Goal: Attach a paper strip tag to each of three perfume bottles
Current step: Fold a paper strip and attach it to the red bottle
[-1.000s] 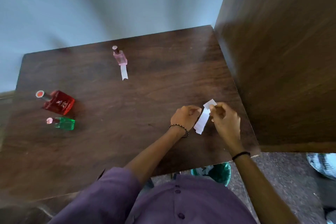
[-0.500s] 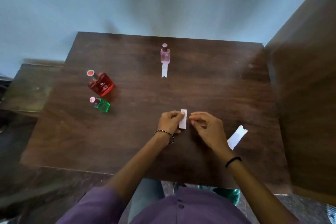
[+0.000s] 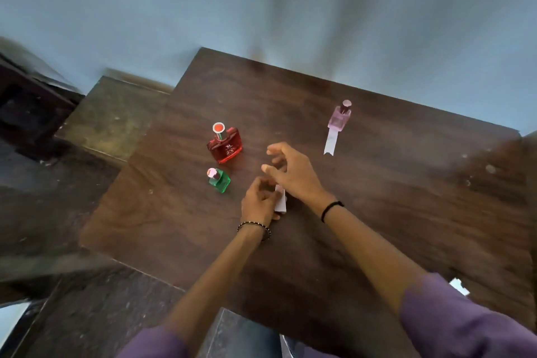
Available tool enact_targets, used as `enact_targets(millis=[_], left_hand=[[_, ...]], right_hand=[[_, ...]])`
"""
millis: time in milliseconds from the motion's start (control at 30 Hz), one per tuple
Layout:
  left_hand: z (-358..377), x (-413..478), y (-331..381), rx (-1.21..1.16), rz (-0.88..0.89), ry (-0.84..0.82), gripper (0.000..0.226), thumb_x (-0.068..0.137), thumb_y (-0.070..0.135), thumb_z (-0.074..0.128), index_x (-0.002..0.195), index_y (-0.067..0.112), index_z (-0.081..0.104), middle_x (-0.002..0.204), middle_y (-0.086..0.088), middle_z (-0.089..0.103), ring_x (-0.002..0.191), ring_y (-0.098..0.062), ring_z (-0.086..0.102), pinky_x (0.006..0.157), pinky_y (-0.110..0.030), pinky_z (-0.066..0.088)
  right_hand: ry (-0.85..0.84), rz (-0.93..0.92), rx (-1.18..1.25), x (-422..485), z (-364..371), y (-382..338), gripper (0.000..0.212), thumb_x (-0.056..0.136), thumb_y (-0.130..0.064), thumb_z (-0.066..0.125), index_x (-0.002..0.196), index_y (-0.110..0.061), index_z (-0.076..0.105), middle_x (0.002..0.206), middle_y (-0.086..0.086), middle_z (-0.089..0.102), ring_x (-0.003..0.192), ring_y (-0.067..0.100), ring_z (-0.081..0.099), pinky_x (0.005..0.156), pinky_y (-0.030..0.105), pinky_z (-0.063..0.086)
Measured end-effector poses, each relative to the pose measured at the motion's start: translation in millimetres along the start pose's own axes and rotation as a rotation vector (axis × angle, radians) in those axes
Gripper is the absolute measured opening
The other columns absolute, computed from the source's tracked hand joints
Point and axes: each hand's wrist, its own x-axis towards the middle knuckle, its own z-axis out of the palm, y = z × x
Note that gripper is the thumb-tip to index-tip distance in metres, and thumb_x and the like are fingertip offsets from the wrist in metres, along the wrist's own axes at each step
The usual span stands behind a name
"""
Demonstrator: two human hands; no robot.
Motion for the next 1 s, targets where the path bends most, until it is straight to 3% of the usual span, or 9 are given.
enact_targets(millis=[167, 267, 333, 400, 533, 600, 733, 900, 1000], left_hand=[[-3.0, 10.9, -3.9, -0.014, -0.038, 0.027, 0.019, 0.087, 0.014, 0.072, 0.079, 0.029, 0.064, 0.084, -0.010, 0.073, 0.077, -0.030, 0.074, 0.050, -0.031, 0.057], [-4.0, 11.7, -3.1, -0.020, -0.070, -0.005, 0.011, 0.087, 0.014, 0.075, 0.081, 0.019, 0.068, 0.077, -0.006, 0.068, 0.072, -0.031, 0.074, 0.053, -0.028, 0.058], [-4.3, 10.6, -1.2, -0.032, -0.074, -0.006, 0.006, 0.089, 0.014, 0.074, 0.085, 0.012, 0.071, 0.073, -0.004, 0.068, 0.063, -0.024, 0.073, 0.052, -0.025, 0.058], [-3.6, 9.1, -0.5, -0.038, -0.068, -0.007, 0.006, 0.089, 0.015, 0.074, 0.087, 0.009, 0.073, 0.074, -0.006, 0.070, 0.063, -0.021, 0.074, 0.054, -0.024, 0.058], [-0.9, 7.0, -1.2, -0.053, -0.069, -0.039, 0.005, 0.086, 0.015, 0.077, 0.081, 0.014, 0.076, 0.072, -0.007, 0.074, 0.072, -0.027, 0.077, 0.064, -0.028, 0.061], [1.5, 4.1, -1.8, -0.044, -0.057, -0.074, 0.003, 0.085, 0.012, 0.077, 0.082, 0.014, 0.077, 0.072, -0.007, 0.074, 0.073, -0.025, 0.077, 0.067, -0.028, 0.061], [9.3, -3.1, -1.7, 0.011, -0.030, -0.145, 0.009, 0.086, 0.007, 0.074, 0.085, 0.015, 0.077, 0.076, -0.010, 0.075, 0.067, -0.012, 0.075, 0.068, -0.021, 0.057], [25.3, -16.7, 2.4, 0.065, -0.018, -0.169, 0.017, 0.088, 0.007, 0.071, 0.081, 0.022, 0.075, 0.079, -0.009, 0.077, 0.074, -0.016, 0.076, 0.075, -0.025, 0.057], [36.7, -25.5, 5.7, 0.122, 0.030, -0.131, 0.016, 0.089, 0.006, 0.069, 0.089, 0.019, 0.077, 0.083, -0.004, 0.078, 0.079, -0.015, 0.076, 0.082, -0.023, 0.058]], right_hand=[[-0.180, -0.017, -0.005, 67.1, 25.4, -22.1, 0.100, 0.073, -0.023, 0.089, 0.154, -0.019, 0.031, 0.155, 0.003, 0.040, 0.134, 0.019, 0.047, 0.107, 0.035, 0.044], [-0.280, -0.064, 0.025, 89.2, 31.3, -28.3, 0.109, 0.065, -0.023, 0.093, 0.154, -0.033, 0.030, 0.154, 0.000, 0.042, 0.136, 0.022, 0.046, 0.109, 0.038, 0.042], [-0.331, -0.101, -0.005, 96.5, 34.2, -28.3, 0.096, 0.064, -0.028, 0.093, 0.145, -0.038, 0.044, 0.144, -0.004, 0.055, 0.128, 0.019, 0.054, 0.107, 0.037, 0.044], [-0.322, -0.114, -0.048, 99.6, 36.3, -25.1, 0.067, 0.064, -0.030, 0.093, 0.125, -0.031, 0.063, 0.122, -0.006, 0.070, 0.112, 0.014, 0.065, 0.104, 0.039, 0.049], [-0.192, -0.111, -0.042, 85.9, 28.2, -16.3, 0.041, 0.070, -0.033, 0.090, 0.105, -0.023, 0.070, 0.099, -0.008, 0.074, 0.092, 0.010, 0.069, 0.087, 0.032, 0.053], [-0.139, -0.090, -0.023, 72.0, 16.4, -8.3, 0.040, 0.074, -0.030, 0.088, 0.108, -0.022, 0.069, 0.097, -0.009, 0.072, 0.088, 0.007, 0.066, 0.082, 0.027, 0.051], [-0.072, -0.016, 0.084, 33.9, -14.6, 19.3, 0.041, 0.074, -0.033, 0.087, 0.108, -0.024, 0.066, 0.106, -0.007, 0.073, 0.096, 0.010, 0.070, 0.094, 0.033, 0.056], [0.001, 0.101, 0.290, -37.4, -54.1, 42.7, 0.038, 0.081, -0.045, 0.080, 0.108, -0.027, 0.059, 0.113, -0.005, 0.072, 0.106, 0.010, 0.069, 0.098, 0.041, 0.055], [0.076, 0.173, 0.503, -79.9, -70.5, 51.3, 0.033, 0.087, -0.035, 0.077, 0.112, -0.025, 0.058, 0.115, -0.002, 0.072, 0.111, 0.014, 0.068, 0.099, 0.042, 0.054]])
